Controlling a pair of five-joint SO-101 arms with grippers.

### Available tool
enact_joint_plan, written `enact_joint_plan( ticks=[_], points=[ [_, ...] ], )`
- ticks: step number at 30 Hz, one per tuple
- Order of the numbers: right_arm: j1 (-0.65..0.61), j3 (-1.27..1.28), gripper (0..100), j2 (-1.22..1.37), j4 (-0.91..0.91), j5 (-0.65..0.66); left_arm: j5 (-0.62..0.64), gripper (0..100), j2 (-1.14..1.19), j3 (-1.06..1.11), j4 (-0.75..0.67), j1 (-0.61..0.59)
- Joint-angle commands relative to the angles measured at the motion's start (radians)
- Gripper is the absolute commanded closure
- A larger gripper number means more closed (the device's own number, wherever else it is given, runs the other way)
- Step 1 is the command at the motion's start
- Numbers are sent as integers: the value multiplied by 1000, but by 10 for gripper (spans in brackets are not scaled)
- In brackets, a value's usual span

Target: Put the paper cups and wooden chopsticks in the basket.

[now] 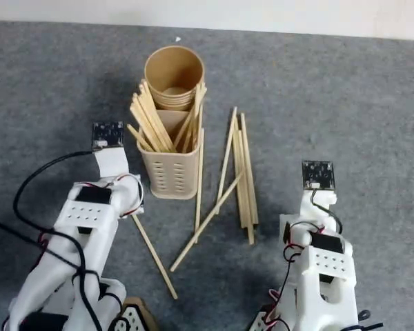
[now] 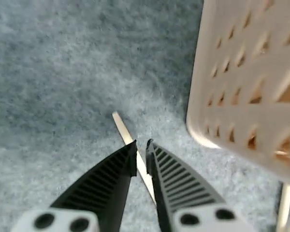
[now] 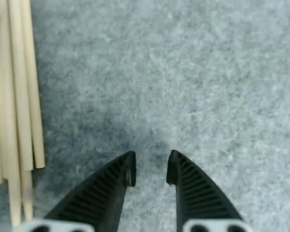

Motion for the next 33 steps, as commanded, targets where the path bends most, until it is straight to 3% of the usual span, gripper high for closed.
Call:
enact_joint_plan(
  ticks=[1, 5, 13, 20, 29, 33],
  points=[
    [4, -2, 875, -16, -15, 8, 8, 895, 96, -36, -14, 16],
    [4, -2, 875, -16, -15, 8, 12, 800, 248, -134, 9, 13],
    [4, -2, 875, -16, -15, 8, 12, 829, 277, -165, 48, 1],
    [4, -2, 875, -16, -15, 8, 6, 829, 277, -168, 106, -125],
    [4, -2, 875, -16, -15, 8, -87, 830, 278, -163, 100, -142],
    [4, -2, 875, -16, -15, 8, -137, 956, 280, -165, 100, -142]
  ],
)
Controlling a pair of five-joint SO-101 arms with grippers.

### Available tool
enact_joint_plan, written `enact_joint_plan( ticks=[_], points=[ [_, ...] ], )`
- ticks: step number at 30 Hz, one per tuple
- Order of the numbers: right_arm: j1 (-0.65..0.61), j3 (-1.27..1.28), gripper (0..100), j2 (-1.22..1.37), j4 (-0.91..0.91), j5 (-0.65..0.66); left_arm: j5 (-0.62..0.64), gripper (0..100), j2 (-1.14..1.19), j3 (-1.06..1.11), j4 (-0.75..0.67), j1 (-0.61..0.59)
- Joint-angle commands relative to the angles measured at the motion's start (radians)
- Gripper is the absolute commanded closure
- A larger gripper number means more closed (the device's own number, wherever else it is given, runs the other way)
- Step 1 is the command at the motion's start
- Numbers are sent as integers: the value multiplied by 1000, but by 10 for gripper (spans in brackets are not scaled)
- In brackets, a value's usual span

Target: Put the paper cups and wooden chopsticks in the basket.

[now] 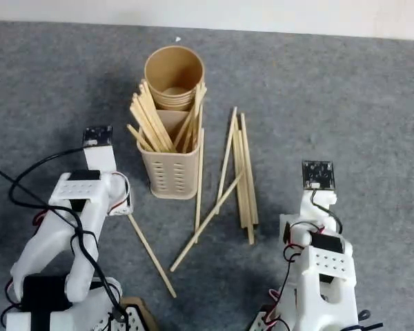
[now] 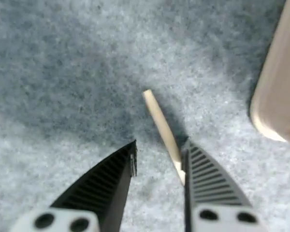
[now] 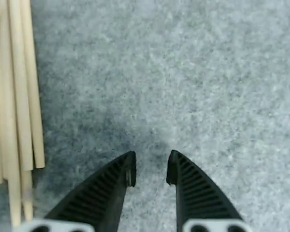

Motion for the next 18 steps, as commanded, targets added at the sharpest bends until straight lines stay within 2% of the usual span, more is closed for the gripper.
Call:
enact_joint_plan(
  ticks=[1, 10, 18],
  points=[
    [4, -2, 875, -16, -15, 8, -52, 1000, 4, -31, 3, -4],
    [4, -2, 875, -16, -15, 8, -143, 994, -7, -67, 3, -21],
    [4, -2, 875, -16, -15, 8, -161, 994, -7, -562, 9, -174]
  ],
)
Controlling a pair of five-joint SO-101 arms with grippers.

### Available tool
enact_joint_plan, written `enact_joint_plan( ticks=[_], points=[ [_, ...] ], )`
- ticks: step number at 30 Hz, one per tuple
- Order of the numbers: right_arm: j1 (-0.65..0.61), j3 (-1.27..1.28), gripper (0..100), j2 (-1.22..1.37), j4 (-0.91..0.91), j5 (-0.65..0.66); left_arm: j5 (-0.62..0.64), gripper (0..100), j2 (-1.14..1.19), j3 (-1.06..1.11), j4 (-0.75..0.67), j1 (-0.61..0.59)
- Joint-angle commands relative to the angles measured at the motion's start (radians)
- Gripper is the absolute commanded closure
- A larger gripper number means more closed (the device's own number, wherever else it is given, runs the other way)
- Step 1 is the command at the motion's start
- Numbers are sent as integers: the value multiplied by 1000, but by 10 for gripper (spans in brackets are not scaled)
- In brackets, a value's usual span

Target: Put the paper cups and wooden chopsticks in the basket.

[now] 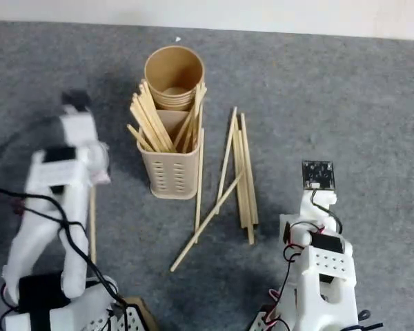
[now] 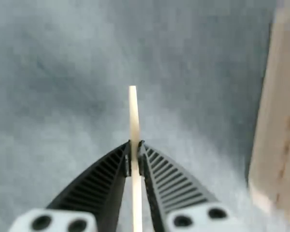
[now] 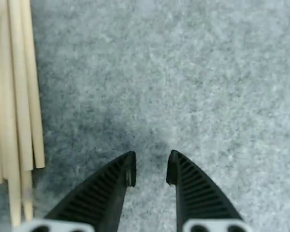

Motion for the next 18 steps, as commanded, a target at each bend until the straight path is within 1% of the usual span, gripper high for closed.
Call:
enact_joint_plan(
  ticks=[1, 4, 8, 11, 14, 16, 18],
  points=[
    [4, -2, 875, -16, -15, 8, -8, 994, -12, -295, 5, -41],
    [4, -2, 875, -16, -15, 8, -5, 994, -12, -489, 5, -36],
    [2, 1, 875, -10, -53, 8, 75, 994, -12, -728, 5, 2],
    [2, 1, 875, -8, -54, 8, 115, 994, -12, -928, 6, 61],
    [2, 7, 875, -10, -56, 8, 155, 994, -12, -1145, 49, 165],
    [2, 22, 875, -16, -56, 8, 173, 994, -4, -1280, 121, 266],
    [2, 24, 875, -16, -56, 8, 199, 994, -2, -1346, 195, 378]
  ],
)
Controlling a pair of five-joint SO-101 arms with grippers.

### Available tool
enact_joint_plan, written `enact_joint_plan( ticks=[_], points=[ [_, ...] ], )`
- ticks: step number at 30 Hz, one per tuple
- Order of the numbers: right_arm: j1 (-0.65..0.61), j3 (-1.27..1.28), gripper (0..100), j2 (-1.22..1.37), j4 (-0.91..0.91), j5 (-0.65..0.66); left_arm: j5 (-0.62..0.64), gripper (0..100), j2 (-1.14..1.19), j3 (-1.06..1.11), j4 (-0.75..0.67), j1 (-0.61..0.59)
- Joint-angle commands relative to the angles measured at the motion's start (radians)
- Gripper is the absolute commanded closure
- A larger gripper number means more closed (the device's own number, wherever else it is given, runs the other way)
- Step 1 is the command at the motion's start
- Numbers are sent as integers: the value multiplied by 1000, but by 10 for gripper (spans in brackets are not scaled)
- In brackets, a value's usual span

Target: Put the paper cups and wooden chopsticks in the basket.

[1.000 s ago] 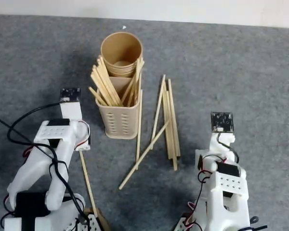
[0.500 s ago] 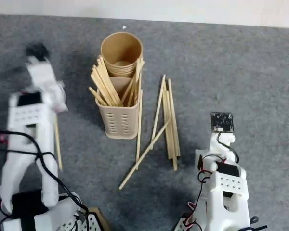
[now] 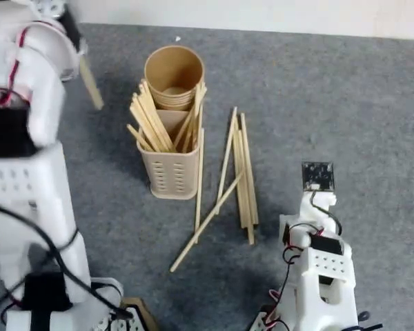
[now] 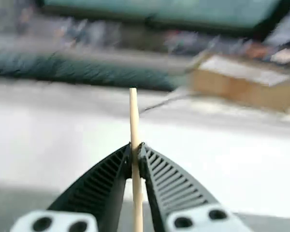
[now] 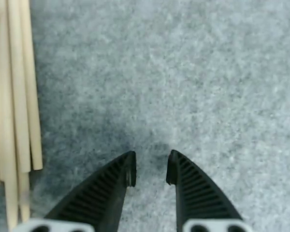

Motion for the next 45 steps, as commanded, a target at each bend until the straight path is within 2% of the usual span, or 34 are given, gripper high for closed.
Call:
enact_joint_plan(
  ticks=[1, 4, 12, 17, 25, 27, 29, 33, 35, 37, 39, 43, 45],
  points=[
    [2, -2, 875, -15, -16, 8, 44, 994, -2, -151, 106, 193],
    [2, -2, 875, -15, -16, 8, 48, 994, -2, -90, 114, 262],
    [2, -1, 875, -15, -16, 8, 41, 968, -10, 206, -38, 222],
    [2, -1, 875, -15, -16, 8, 41, 861, -10, 237, -51, 217],
    [2, -1, 875, -15, -16, 8, 43, 860, -13, 228, -35, 189],
    [2, -1, 875, -15, -16, 8, 44, 860, -13, 200, 29, 157],
    [4, -1, 875, -15, -16, 8, 44, 860, -13, 145, 170, 107],
    [4, -8, 875, -15, -13, 9, 40, 857, -13, 28, 643, -36],
    [2, -12, 875, -15, -10, 12, -25, 857, -13, 18, 836, -150],
    [-18, -50, 875, -7, 2, 46, -178, 857, -38, 131, 816, -323],
    [-61, -120, 875, -4, 87, 57, -253, 857, -62, 282, 790, -429],
    [-171, -348, 875, -4, 286, 54, -301, 856, -120, 705, 664, -479],
    [-237, -464, 875, -2, 360, 52, -318, 856, -176, 960, 496, -481]
  ],
)
